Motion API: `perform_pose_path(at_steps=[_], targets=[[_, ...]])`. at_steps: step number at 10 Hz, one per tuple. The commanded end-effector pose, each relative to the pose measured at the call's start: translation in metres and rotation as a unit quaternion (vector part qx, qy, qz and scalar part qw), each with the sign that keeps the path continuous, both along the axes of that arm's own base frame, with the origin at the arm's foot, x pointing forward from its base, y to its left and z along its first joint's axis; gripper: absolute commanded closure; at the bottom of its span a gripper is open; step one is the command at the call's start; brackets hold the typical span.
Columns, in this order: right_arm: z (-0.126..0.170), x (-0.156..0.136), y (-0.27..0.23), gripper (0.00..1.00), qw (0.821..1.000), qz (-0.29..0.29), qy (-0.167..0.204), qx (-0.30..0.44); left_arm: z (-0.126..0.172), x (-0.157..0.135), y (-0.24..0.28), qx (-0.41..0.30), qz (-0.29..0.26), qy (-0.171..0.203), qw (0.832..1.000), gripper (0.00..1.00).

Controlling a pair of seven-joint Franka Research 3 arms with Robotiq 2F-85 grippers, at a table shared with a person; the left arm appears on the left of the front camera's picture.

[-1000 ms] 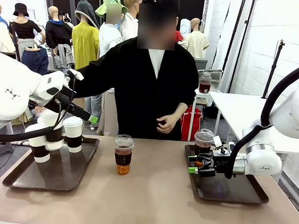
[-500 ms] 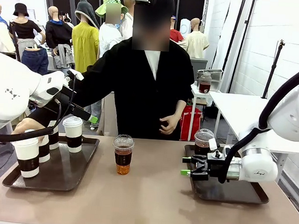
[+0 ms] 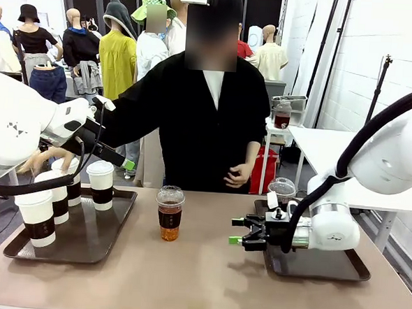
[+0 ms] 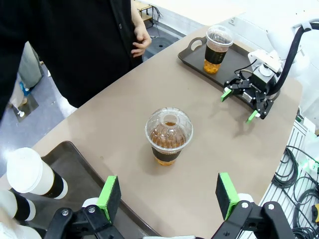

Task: Distribute the coffee onto the tray.
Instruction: Pick up another iced Americano from the middle of the table and place it on the right Handle tray.

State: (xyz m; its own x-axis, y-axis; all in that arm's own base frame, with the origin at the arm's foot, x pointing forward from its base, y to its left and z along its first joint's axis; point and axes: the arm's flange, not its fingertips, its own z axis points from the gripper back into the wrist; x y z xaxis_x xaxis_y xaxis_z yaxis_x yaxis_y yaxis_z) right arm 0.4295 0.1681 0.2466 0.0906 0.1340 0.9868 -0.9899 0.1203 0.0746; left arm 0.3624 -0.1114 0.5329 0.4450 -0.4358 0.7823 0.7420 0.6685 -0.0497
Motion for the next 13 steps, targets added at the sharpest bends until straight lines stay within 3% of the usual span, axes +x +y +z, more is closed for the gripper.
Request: perform_pose_path(at_steps=[1, 8, 13], targets=[[-0.003, 0.02, 0.025, 0.0, 1.0, -0.001, 0.0, -0.004, -0.001, 0.0, 0.001, -0.002, -0.001, 0.003, 1.0, 0.0], [-0.001, 0.073, 0.077, 0.0, 1.0, 0.021, 0.017, -0.011, -0.001, 0.0, 0.001, -0.002, -0.001, 0.003, 1.0, 0.0], [0.001, 0.069, 0.073, 0.0, 1.0, 0.023, 0.009, -0.004, -0.001, 0.0, 0.001, -0.002, -0.001, 0.003, 1.0, 0.0]])
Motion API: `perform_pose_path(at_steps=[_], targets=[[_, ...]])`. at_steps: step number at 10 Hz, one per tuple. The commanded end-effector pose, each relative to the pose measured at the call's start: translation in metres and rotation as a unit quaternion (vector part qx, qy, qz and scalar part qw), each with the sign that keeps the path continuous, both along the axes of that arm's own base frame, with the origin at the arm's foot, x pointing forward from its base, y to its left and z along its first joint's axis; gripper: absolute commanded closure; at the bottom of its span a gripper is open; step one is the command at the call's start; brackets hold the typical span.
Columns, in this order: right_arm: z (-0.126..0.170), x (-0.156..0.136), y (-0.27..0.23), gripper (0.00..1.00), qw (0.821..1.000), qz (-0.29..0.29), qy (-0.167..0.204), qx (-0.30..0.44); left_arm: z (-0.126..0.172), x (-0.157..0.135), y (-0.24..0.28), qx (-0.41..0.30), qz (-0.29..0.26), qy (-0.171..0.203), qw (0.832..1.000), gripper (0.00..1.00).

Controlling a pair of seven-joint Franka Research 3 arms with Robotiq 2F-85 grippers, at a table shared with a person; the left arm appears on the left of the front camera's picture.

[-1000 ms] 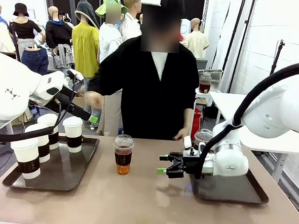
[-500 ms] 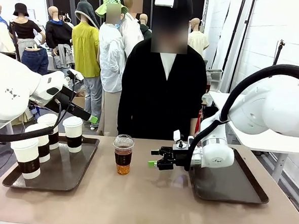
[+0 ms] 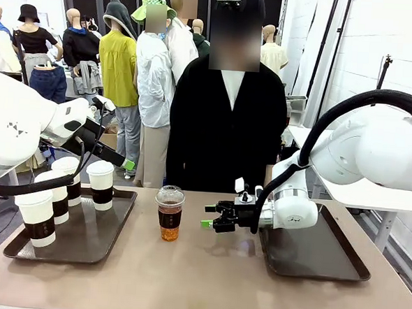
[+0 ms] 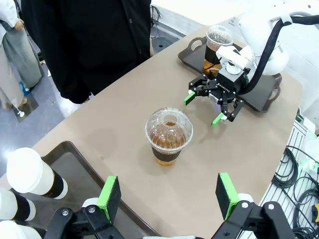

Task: Distribute the coffee onto the tray.
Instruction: Pick up another iced Americano from the middle of the table and place it on the right Handle tray.

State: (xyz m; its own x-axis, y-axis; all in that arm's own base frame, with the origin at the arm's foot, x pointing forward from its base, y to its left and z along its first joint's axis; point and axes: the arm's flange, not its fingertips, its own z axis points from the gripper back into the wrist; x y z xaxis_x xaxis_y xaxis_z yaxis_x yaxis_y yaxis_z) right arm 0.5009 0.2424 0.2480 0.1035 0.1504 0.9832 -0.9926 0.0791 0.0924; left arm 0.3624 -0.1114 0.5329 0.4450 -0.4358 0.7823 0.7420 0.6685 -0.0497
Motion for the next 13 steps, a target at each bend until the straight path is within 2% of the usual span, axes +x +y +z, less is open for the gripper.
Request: perform_pose_path(at_steps=[1, 5, 9, 13], targets=[[-0.001, -0.003, -0.001, 0.0, 1.0, 0.001, 0.0, 0.002, -0.001, 0.0, 0.001, -0.002, -0.001, 0.003, 1.0, 0.0], [-0.006, 0.006, 0.014, 0.0, 1.0, -0.003, -0.009, 0.002, -0.001, 0.0, 0.001, -0.002, -0.001, 0.003, 1.0, 0.0], [-0.017, 0.013, 0.04, 0.0, 1.0, 0.019, -0.004, 0.007, -0.001, 0.0, 0.001, -0.002, -0.001, 0.003, 1.0, 0.0], [-0.015, 0.021, 0.058, 0.0, 0.999, 0.032, -0.007, 0.014, -0.001, 0.0, 0.001, -0.002, -0.001, 0.003, 1.0, 0.0]])
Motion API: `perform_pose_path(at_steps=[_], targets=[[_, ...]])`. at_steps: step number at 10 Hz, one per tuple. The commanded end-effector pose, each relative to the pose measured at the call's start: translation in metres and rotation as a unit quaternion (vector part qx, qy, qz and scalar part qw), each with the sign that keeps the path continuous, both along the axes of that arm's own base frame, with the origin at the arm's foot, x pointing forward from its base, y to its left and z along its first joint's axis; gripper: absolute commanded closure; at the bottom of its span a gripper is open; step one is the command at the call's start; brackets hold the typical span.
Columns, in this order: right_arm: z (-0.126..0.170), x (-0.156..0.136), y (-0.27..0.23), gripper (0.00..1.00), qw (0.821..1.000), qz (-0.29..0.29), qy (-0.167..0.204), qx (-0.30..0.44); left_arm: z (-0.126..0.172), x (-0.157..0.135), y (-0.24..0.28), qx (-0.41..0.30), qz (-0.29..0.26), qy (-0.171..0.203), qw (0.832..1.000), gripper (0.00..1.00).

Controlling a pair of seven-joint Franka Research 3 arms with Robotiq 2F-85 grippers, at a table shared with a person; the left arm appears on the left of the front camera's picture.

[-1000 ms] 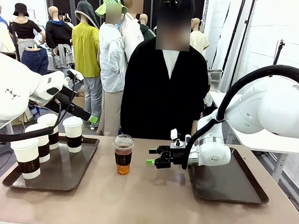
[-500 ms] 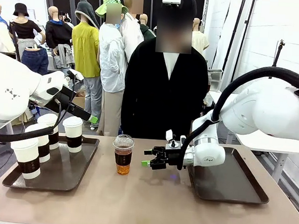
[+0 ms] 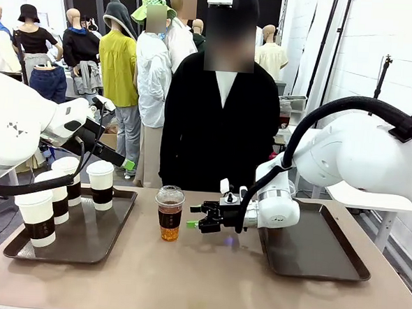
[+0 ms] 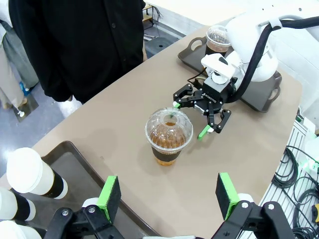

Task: Distribute the coffee onto the tray.
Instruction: Pick up another iced Americano from the middle of the table and place it on the right Handle tray.

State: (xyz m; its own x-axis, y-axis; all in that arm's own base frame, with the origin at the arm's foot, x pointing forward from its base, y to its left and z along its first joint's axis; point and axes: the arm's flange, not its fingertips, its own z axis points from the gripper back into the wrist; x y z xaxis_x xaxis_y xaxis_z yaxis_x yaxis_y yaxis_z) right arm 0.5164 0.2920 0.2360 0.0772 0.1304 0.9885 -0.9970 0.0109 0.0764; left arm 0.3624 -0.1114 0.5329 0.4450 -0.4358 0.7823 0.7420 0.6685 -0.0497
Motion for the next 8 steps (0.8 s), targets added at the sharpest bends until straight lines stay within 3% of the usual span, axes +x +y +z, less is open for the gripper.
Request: perform_pose_path(at_steps=[1, 8], targets=[[-0.003, 0.007, 0.013, 0.0, 1.0, 0.004, 0.002, 0.001, -0.001, 0.0, 0.001, -0.002, -0.001, 0.003, 1.0, 0.0], [-0.008, 0.011, 0.037, 0.0, 1.0, 0.023, 0.001, 0.004, -0.001, 0.0, 0.001, -0.002, -0.001, 0.003, 1.0, 0.0]])
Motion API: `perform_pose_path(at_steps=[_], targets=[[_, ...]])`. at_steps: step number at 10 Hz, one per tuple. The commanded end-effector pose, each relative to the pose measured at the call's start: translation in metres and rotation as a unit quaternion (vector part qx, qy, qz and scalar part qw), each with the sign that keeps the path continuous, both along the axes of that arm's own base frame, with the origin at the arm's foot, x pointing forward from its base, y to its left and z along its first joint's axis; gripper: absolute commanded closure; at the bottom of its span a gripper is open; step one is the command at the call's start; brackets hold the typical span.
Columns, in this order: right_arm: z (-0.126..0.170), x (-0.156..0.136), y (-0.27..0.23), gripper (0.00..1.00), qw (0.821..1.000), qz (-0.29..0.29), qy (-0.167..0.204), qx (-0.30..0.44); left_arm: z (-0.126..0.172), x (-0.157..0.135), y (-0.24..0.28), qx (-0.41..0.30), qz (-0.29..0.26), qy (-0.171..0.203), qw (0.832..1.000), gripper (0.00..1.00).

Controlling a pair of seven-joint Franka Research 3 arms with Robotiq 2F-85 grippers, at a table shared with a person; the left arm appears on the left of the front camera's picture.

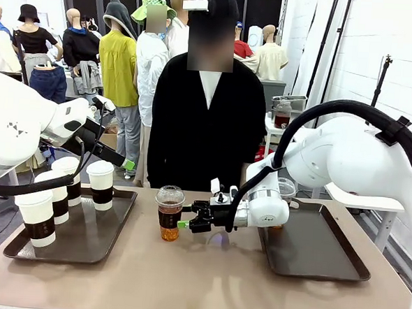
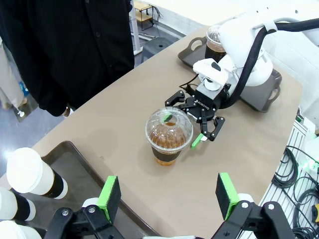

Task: Distribute the coffee onto the tray.
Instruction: Pick up another iced Americano from the middle of the table and place it on the right Handle tray.

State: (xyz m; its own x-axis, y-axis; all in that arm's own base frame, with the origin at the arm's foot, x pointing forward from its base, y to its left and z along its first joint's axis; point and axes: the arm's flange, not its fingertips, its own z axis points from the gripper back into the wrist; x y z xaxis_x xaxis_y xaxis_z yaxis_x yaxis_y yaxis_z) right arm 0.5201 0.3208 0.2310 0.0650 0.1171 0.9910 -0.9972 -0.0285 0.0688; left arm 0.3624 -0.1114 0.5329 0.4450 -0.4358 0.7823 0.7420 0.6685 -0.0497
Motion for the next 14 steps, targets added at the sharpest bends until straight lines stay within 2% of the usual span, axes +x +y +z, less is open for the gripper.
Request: perform_pose_path(at_steps=[1, 14], targets=[[-0.003, 0.008, 0.011, 0.0, 1.0, 0.007, 0.006, -0.001, -0.001, 0.0, 0.001, -0.002, -0.001, 0.003, 1.0, 0.0], [-0.003, 0.014, 0.056, 0.0, 0.998, 0.061, 0.022, -0.009, -0.001, 0.0, 0.001, -0.002, -0.001, 0.003, 1.0, 0.0]])
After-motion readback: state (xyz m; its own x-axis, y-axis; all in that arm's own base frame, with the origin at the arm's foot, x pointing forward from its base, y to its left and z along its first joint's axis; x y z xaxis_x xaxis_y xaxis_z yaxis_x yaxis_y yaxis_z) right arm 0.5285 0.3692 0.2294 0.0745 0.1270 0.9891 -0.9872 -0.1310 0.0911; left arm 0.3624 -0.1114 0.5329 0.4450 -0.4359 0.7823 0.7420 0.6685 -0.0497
